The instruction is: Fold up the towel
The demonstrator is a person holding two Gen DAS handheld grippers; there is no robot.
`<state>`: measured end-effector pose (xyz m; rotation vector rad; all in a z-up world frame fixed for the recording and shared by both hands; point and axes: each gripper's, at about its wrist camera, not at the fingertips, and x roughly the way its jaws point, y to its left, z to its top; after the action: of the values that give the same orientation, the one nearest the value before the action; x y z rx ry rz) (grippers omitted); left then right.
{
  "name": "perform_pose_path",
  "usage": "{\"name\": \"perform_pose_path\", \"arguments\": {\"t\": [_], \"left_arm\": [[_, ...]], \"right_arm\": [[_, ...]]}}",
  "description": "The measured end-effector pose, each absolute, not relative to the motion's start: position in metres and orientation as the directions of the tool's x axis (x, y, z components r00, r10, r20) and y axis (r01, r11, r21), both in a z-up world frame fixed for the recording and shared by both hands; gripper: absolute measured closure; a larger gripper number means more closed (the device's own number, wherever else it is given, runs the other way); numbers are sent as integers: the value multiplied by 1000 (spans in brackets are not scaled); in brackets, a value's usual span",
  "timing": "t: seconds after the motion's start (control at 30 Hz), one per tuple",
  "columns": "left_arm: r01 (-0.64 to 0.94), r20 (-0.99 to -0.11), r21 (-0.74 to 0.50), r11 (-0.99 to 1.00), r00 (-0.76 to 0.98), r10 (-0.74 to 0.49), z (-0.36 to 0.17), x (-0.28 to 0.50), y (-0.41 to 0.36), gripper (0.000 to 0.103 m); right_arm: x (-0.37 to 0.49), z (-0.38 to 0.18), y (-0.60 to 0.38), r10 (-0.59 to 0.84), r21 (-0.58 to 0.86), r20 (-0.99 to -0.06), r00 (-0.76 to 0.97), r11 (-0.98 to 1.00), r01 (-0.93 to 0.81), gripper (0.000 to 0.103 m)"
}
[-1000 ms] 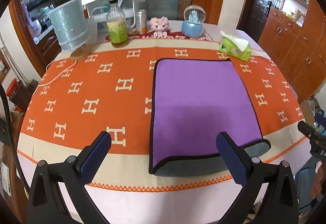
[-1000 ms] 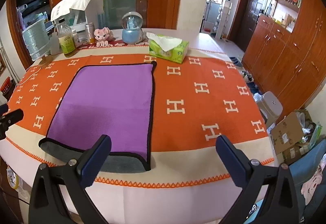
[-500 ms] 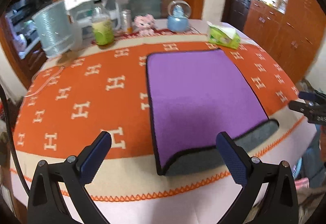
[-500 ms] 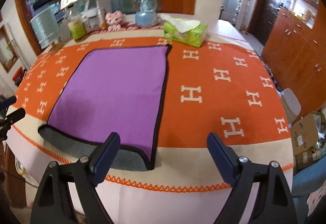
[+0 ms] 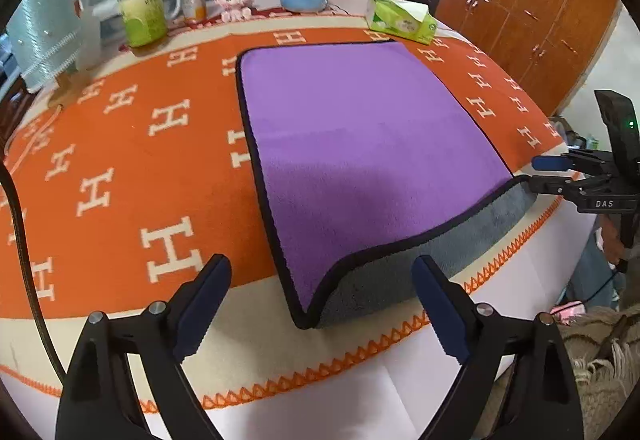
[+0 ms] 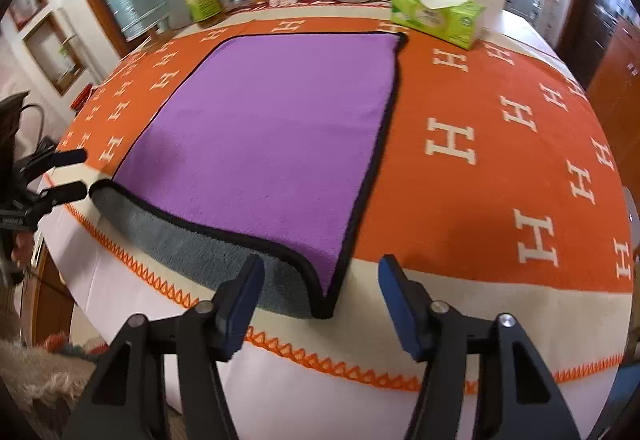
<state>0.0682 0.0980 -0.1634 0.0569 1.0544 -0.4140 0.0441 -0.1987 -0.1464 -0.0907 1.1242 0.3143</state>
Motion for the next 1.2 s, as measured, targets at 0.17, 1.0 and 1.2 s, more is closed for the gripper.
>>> {"name": "perform_pose_path", "arguments": {"t": [0.17, 1.0, 1.2], "left_arm": [[396, -868, -168, 903, 374, -326, -173, 76, 98, 31], [484, -903, -179, 857, 265, -339, -184, 77, 87, 81], [482, -912, -160, 861, 262, -316, -185, 76, 87, 91]], "right_arm": [[50, -153, -196, 236, 111, -906, 352, 934, -340, 58], [52, -158, -191, 254, 115, -921, 294, 901, -418, 83], [51, -158, -191, 252, 112, -921, 297, 902, -418, 85]]}}
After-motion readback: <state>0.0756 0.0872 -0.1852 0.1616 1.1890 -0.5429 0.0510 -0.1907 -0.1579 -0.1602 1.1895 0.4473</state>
